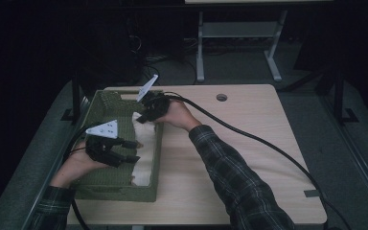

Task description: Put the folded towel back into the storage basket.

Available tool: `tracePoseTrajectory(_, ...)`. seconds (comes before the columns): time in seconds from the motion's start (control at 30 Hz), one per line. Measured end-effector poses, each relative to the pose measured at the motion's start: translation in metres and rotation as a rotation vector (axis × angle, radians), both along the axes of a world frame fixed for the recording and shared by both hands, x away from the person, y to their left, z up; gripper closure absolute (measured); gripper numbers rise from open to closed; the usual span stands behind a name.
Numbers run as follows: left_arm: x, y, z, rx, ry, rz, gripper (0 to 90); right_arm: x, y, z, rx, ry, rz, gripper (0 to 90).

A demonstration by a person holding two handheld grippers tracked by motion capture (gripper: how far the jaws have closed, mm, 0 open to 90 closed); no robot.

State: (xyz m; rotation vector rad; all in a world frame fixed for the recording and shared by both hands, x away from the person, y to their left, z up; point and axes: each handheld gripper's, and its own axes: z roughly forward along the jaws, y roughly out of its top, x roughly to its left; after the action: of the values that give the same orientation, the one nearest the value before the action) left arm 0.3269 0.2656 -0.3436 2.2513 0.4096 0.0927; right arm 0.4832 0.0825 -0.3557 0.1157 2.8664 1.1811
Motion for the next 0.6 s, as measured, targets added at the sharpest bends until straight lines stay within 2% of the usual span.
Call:
tracePoseTrajectory(0.17,0.001,0.002,0.001,-0.012,-0.016,0.026,38.5,0.007,-0.002,0.004,0.014,-0.004,-0.02,80.5)
tracePoseTrajectory(0.37,0.0,0.0,0.001,-0.026,-0.017,0.025,38.2,0.02,-0.004,0.002,0.006,-0.005,-0.055,80.4)
tracePoseTrajectory(0.47,0.0,-0.001,-0.001,-0.03,-0.017,0.023,38.2,0.026,-0.004,-0.001,0.024,-0.009,-0.077,78.8)
tracePoseTrajectory(0.53,0.0,-0.002,-0.001,-0.035,-0.02,0.028,38.2,0.028,-0.003,-0.002,0.017,-0.036,-0.096,73.2)
tracePoseTrajectory(0.6,0.0,-0.002,-0.001,-0.037,-0.021,0.033,38.2,0.031,-0.005,-0.003,0.029,-0.038,-0.127,64.0)
